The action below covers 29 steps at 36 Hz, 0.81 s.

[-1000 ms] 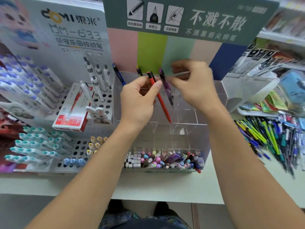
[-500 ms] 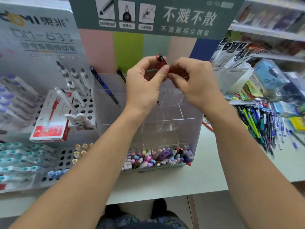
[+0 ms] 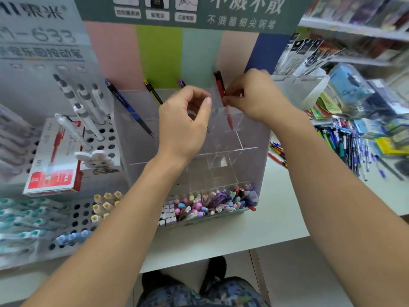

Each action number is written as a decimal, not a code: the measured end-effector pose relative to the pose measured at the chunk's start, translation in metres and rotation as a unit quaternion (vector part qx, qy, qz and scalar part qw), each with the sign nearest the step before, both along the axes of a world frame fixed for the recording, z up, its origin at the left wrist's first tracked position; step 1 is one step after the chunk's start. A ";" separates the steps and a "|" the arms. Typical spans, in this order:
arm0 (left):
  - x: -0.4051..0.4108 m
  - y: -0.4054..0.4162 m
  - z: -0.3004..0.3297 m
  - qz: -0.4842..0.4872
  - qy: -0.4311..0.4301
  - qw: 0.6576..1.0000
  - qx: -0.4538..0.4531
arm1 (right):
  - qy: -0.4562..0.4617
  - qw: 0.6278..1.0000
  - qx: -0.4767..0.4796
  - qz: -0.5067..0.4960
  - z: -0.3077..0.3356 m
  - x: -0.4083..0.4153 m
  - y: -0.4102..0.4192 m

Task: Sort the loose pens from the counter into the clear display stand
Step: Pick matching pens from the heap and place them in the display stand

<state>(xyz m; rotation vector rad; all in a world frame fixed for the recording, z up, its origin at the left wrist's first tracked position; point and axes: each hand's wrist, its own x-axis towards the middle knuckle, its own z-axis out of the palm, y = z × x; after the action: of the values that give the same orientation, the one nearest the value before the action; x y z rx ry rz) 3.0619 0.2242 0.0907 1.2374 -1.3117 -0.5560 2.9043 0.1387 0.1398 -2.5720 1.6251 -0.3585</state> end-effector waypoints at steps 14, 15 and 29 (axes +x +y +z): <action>-0.207 0.001 -0.042 -0.191 -0.048 0.977 0.077 | -0.300 0.924 0.095 -0.217 -0.080 -0.220 -0.001; -0.235 -0.004 -0.056 -0.220 -0.063 0.966 0.124 | -0.245 0.927 0.128 -0.255 -0.106 -0.246 -0.008; -0.406 -0.109 -0.204 0.114 -0.029 0.816 0.566 | 0.065 0.943 0.270 -0.182 -0.247 -0.405 -0.009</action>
<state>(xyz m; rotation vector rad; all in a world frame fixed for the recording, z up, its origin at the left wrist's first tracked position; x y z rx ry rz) 2.6555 0.1155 -0.1129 2.3516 -0.7877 -1.2114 2.4989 0.1296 -0.1074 -1.9249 1.9125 0.2245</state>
